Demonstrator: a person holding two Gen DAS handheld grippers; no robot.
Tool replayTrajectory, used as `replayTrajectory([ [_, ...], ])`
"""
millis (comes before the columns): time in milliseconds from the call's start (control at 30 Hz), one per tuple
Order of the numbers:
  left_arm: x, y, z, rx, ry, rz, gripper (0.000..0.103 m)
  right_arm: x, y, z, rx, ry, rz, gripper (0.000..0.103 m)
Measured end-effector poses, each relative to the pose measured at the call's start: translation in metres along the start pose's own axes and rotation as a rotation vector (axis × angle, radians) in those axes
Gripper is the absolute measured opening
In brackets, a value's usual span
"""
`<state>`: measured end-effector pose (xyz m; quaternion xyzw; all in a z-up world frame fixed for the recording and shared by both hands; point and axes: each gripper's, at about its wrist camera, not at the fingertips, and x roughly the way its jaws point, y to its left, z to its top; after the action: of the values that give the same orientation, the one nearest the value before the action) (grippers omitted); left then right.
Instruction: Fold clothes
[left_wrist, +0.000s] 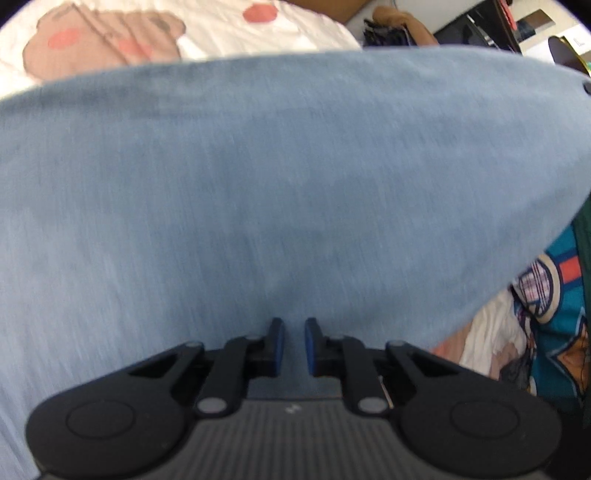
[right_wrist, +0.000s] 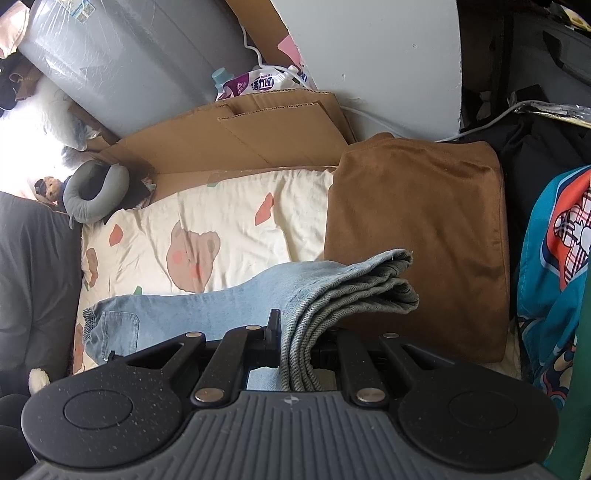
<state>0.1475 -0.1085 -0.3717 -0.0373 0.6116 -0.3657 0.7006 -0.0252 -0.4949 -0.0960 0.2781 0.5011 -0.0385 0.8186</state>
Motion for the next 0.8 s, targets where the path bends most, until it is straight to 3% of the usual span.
replayTrajectory([
  [533, 0.007, 0.013, 0.085, 0.071, -0.065, 0.126, 0.012, -0.006, 0.010, -0.003, -0.010, 0.003, 0.028, 0.009],
  [800, 0.002, 0.044, 0.113, 0.001, -0.137, 0.196, 0.007, -0.002, 0.014, -0.003, -0.020, 0.008, 0.036, 0.009],
])
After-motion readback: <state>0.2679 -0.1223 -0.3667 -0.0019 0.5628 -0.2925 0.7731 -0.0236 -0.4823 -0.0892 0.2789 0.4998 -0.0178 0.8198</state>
